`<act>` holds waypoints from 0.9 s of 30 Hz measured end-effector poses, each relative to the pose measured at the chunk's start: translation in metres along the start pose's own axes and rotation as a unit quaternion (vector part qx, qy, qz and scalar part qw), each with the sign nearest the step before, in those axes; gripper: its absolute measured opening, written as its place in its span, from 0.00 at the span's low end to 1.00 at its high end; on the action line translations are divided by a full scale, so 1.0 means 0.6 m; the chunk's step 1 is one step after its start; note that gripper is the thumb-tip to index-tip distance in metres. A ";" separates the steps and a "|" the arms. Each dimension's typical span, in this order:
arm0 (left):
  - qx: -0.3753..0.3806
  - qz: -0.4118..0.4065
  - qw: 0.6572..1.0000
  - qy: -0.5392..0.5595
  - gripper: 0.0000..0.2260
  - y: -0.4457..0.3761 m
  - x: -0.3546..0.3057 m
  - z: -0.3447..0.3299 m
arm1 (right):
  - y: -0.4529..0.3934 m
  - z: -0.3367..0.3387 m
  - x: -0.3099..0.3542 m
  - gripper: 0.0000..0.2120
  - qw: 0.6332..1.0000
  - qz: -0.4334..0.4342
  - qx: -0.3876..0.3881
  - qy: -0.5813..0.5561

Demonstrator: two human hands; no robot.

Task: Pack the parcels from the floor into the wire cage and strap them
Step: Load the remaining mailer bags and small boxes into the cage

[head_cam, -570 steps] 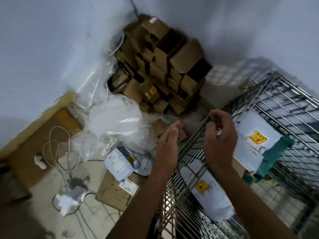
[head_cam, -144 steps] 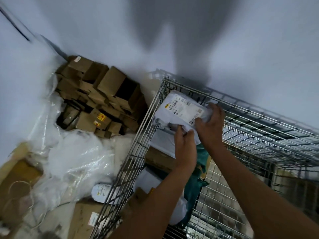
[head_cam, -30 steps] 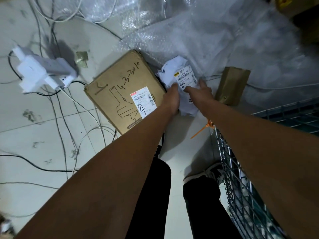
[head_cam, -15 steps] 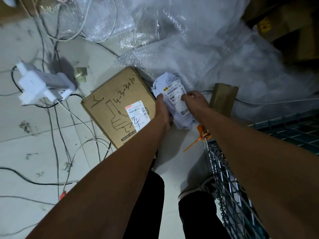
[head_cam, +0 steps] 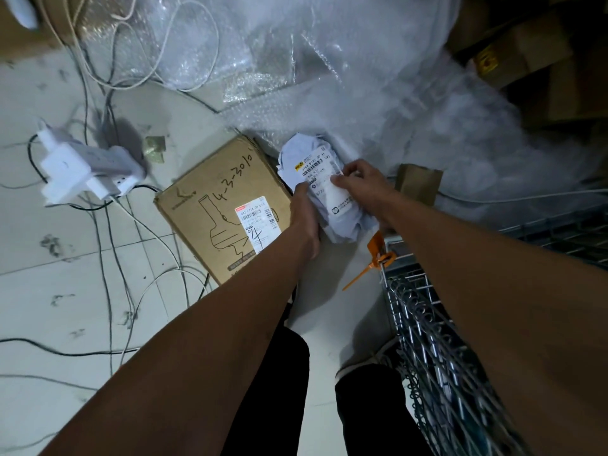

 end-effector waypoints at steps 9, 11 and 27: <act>-0.032 -0.036 0.993 -0.109 0.12 0.158 -0.165 -0.045 | 0.108 0.033 0.196 0.08 0.995 0.092 -0.032 -0.005; -0.038 -0.058 0.989 -0.128 0.12 0.208 -0.221 -0.068 | 0.145 0.048 0.261 0.08 0.993 0.111 -0.044 -0.018; 0.060 -0.231 0.952 -0.190 0.15 0.696 -0.435 -0.333 | 0.563 0.295 0.602 0.11 0.951 0.253 -0.131 -0.120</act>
Point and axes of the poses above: each hand's wrist, its own y-axis away from the middle knuckle, its own z-axis out of the back of the hand, x = y × z, the point moved 1 cm from there along -y, towards the middle knuckle, and after that the axes turned 15 degrees about -y, right-handed, at the moved point
